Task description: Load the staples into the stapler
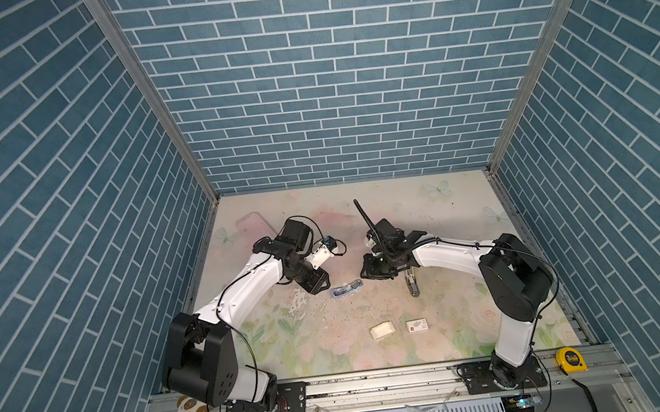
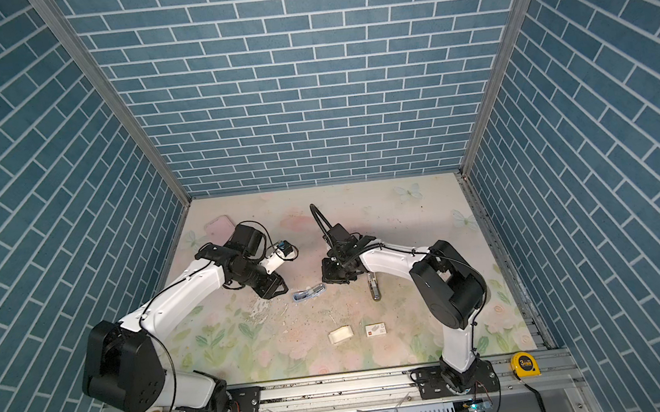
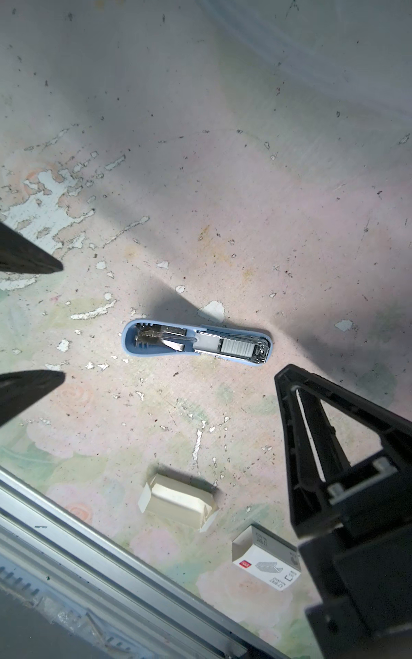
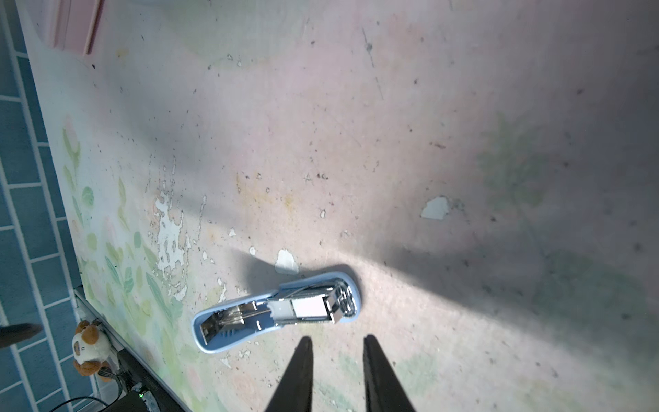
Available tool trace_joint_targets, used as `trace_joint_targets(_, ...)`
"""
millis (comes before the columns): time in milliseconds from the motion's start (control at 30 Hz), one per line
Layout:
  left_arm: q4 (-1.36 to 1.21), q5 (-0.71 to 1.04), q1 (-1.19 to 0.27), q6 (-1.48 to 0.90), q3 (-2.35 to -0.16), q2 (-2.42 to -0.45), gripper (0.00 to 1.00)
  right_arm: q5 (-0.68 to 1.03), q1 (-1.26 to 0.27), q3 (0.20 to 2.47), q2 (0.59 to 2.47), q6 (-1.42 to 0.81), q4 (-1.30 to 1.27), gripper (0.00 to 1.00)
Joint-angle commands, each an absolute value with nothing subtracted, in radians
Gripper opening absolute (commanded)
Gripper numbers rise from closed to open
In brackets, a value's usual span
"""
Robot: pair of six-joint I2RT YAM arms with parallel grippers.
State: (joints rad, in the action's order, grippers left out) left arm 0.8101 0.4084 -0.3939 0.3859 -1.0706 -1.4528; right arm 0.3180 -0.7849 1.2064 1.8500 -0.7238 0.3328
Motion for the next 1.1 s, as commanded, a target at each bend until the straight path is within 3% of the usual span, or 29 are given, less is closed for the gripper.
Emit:
trace_joint_targets(0, 0.81, 0.444, -0.386, 0.405, -1.053, -1.44, 0.47, 0.335, -0.792, 1.242, 1.88, -0.682, 0.378, 0.26)
trace_joint_targets(1067, 0.785, 0.479, -0.319, 0.473, -1.009, -1.426, 0.49, 0.269, -0.823, 1.347, 1.979, -0.625, 0.504, 0.17)
